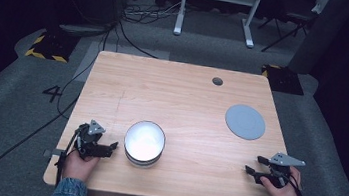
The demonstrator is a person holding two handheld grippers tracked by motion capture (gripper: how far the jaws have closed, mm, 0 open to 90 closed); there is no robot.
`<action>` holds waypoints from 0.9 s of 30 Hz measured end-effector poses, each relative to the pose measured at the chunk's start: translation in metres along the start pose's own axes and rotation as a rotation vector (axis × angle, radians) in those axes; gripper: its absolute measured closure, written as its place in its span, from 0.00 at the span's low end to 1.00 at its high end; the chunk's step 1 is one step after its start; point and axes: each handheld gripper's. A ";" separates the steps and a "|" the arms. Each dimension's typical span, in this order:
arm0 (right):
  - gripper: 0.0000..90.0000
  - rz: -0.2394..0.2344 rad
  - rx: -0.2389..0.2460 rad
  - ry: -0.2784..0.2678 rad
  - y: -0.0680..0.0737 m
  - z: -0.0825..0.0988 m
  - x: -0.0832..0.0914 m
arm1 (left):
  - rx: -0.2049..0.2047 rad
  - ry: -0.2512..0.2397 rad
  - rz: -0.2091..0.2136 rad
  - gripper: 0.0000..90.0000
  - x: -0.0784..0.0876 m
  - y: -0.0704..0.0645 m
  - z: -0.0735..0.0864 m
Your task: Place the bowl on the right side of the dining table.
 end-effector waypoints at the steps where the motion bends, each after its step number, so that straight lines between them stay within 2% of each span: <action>1: 0.33 0.000 0.000 0.000 0.000 0.000 0.000 | 0.002 -0.002 -0.001 0.18 0.000 0.000 0.000; 5: 0.33 0.000 0.000 0.000 0.000 0.000 0.000 | 0.008 -0.015 0.008 0.19 -0.001 0.000 0.001; 15: 0.33 0.000 0.000 0.001 0.000 0.000 0.000 | 0.005 0.000 0.014 0.18 -0.001 0.001 -0.001; 27: 0.33 -0.003 0.002 0.002 0.000 0.000 0.000 | 0.005 -0.006 0.009 0.18 -0.001 0.001 0.000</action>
Point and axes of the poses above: each handheld gripper's, and its own axes: x roughly backward along the jaws, z roughly out of its underside, y roughly to its left, and after that the axes turned 10 degrees about -y, right-handed
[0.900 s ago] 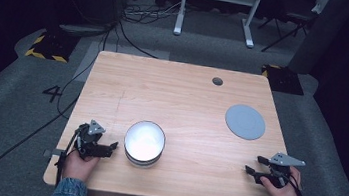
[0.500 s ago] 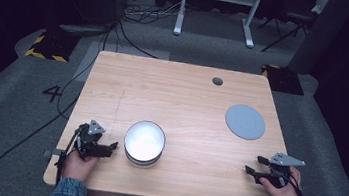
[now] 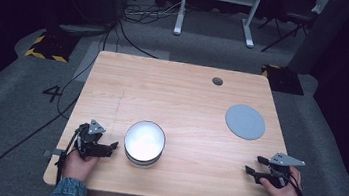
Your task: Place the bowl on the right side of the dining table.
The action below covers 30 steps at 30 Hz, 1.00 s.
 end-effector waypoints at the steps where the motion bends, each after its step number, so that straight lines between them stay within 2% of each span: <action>1: 0.33 0.000 -0.001 0.000 0.000 0.000 0.000 | 0.000 0.000 0.000 0.18 0.000 0.000 0.000; 11: 0.33 -0.006 -0.027 0.009 0.001 -0.004 0.003 | 0.000 0.001 -0.001 0.18 0.000 0.000 0.000; 18: 0.34 -0.026 0.016 -0.020 0.009 -0.035 0.014 | 0.000 0.000 -0.002 0.18 0.000 0.000 0.000; 26: 0.34 -0.036 0.015 -0.052 0.014 -0.059 0.018 | -0.002 0.001 -0.002 0.18 0.000 0.000 0.000; 30: 0.35 -0.051 0.044 -0.018 0.019 -0.073 0.013 | -0.002 0.001 -0.002 0.19 0.000 0.000 0.000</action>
Point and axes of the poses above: each handheld gripper's, and its own axes: x roughly backward along the jaws, z roughly out of its underside, y roughly to its left, and after that the axes turned 10 degrees about -y, right-handed
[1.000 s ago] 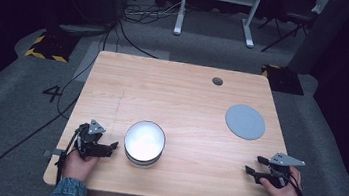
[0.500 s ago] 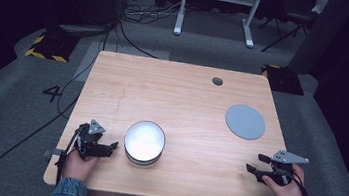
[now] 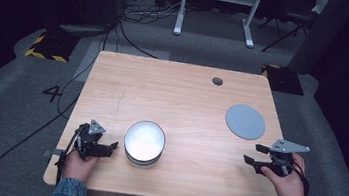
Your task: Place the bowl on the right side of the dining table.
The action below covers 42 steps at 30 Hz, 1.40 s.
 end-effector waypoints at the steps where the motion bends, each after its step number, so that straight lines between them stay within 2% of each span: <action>1: 0.35 0.000 0.000 0.000 0.000 0.000 0.000 | 0.000 0.000 0.000 0.19 0.000 0.000 0.000; 8: 0.36 -0.016 0.002 -0.023 0.004 -0.023 -0.008 | 0.002 -0.001 0.001 0.19 0.000 0.000 0.000; 15: 0.37 -0.047 0.064 -0.042 0.013 -0.060 -0.022 | 0.003 -0.006 0.001 0.18 -0.001 0.000 0.000; 22: 0.38 -0.082 0.093 -0.051 0.023 -0.083 -0.040 | 0.002 -0.009 -0.005 0.19 -0.001 -0.001 0.000; 24: 0.38 -0.101 0.114 -0.049 0.028 -0.094 -0.049 | 0.002 0.005 -0.006 0.19 0.001 -0.001 0.000; 25: 0.38 -0.101 0.114 -0.049 0.028 -0.094 -0.049 | 0.002 0.005 -0.006 0.19 0.001 -0.001 0.000; 27: 0.38 -0.118 0.142 -0.050 0.034 -0.106 -0.058 | 0.005 -0.003 -0.014 0.18 0.001 -0.002 0.001; 33: 0.38 -0.161 0.165 -0.061 0.045 -0.122 -0.071 | 0.008 -0.002 -0.015 0.18 0.001 -0.002 0.001; 35: 0.39 -0.196 0.179 -0.062 0.055 -0.132 -0.081 | 0.009 -0.002 -0.017 0.18 0.001 -0.002 0.001; 36: 0.39 -0.196 0.179 -0.062 0.055 -0.132 -0.081 | 0.009 -0.002 -0.017 0.18 0.001 -0.002 0.001; 38: 0.41 -0.215 0.205 -0.071 0.065 -0.142 -0.089 | 0.011 -0.008 -0.016 0.18 0.001 -0.002 0.001; 42: 0.43 -0.239 0.218 -0.081 0.076 -0.150 -0.097 | 0.013 -0.003 -0.008 0.18 0.001 -0.002 0.001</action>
Point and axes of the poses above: each handheld gripper's, and its own axes: x roughly backward along the jaws, z roughly out of its underside, y roughly to its left, and after that the axes turned 10 degrees about -y, right-handed
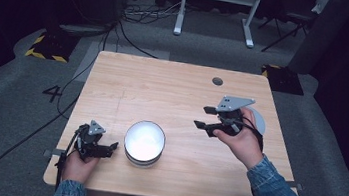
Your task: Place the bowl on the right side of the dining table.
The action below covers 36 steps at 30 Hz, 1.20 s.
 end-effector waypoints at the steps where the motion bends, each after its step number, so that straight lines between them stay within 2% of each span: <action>1: 0.43 -0.013 0.009 0.000 0.005 -0.006 -0.008 | -0.005 0.004 -0.001 0.18 0.000 0.000 0.000; 3: 0.43 -0.017 0.009 0.001 0.007 -0.008 -0.010 | -0.005 0.008 0.002 0.18 0.000 0.000 -0.001; 5: 0.43 -0.046 0.009 0.008 0.016 -0.016 -0.023 | -0.003 0.006 0.009 0.18 0.000 0.001 -0.001; 8: 0.43 -0.060 0.010 0.012 0.021 -0.020 -0.031 | -0.005 -0.001 0.009 0.18 -0.001 0.001 -0.001; 12: 0.42 -0.089 0.006 0.022 0.033 -0.027 -0.050 | -0.004 -0.001 0.010 0.18 -0.001 0.001 -0.001; 13: 0.42 -0.108 0.000 0.030 0.039 -0.030 -0.060 | -0.004 -0.001 0.010 0.18 -0.001 0.001 -0.001; 14: 0.42 -0.108 0.000 0.030 0.039 -0.030 -0.060 | -0.004 -0.001 0.010 0.18 -0.001 0.001 -0.001; 15: 0.42 -0.126 -0.002 0.040 0.044 -0.031 -0.068 | -0.003 -0.002 0.011 0.18 -0.001 0.001 -0.001; 16: 0.42 -0.126 -0.002 0.040 0.044 -0.031 -0.068 | -0.003 -0.002 0.011 0.18 -0.001 0.001 -0.001; 19: 0.44 -0.147 0.007 0.064 0.052 -0.033 -0.083 | -0.003 -0.002 0.010 0.18 -0.001 0.001 -0.001; 22: 0.47 -0.155 0.008 0.078 0.056 -0.033 -0.089 | -0.004 0.000 0.010 0.18 -0.001 0.001 -0.001; 24: 0.52 -0.163 0.025 0.099 0.060 -0.033 -0.097 | -0.005 0.001 0.010 0.18 -0.001 0.001 -0.001; 25: 0.59 -0.168 0.042 0.122 0.063 -0.032 -0.103 | -0.003 -0.002 0.011 0.18 -0.001 0.001 -0.001; 26: 0.59 -0.168 0.042 0.122 0.063 -0.032 -0.103 | -0.003 -0.002 0.011 0.18 -0.001 0.001 -0.001; 28: 0.66 -0.168 0.051 0.142 0.065 -0.032 -0.110 | -0.005 0.000 0.010 0.18 -0.001 0.001 -0.001; 29: 0.78 -0.168 0.049 0.172 0.067 -0.031 -0.115 | -0.004 -0.001 0.010 0.18 -0.001 0.001 -0.001; 30: 0.78 -0.168 0.049 0.172 0.067 -0.031 -0.115 | -0.004 -0.003 0.011 0.18 -0.002 0.001 -0.001; 32: 0.86 -0.166 0.054 0.192 0.069 -0.030 -0.119 | -0.005 0.000 0.010 0.18 -0.001 0.001 -0.001; 36: 0.90 -0.141 0.052 0.218 0.072 -0.032 -0.123 | -0.006 0.000 0.010 0.18 -0.001 0.001 -0.001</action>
Point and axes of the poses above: each handheld gripper's, and its own axes: x roughly backward along the jaws, z roughly out of its underside, y roughly to its left, and after that the axes turned 10 degrees about -y, right-handed
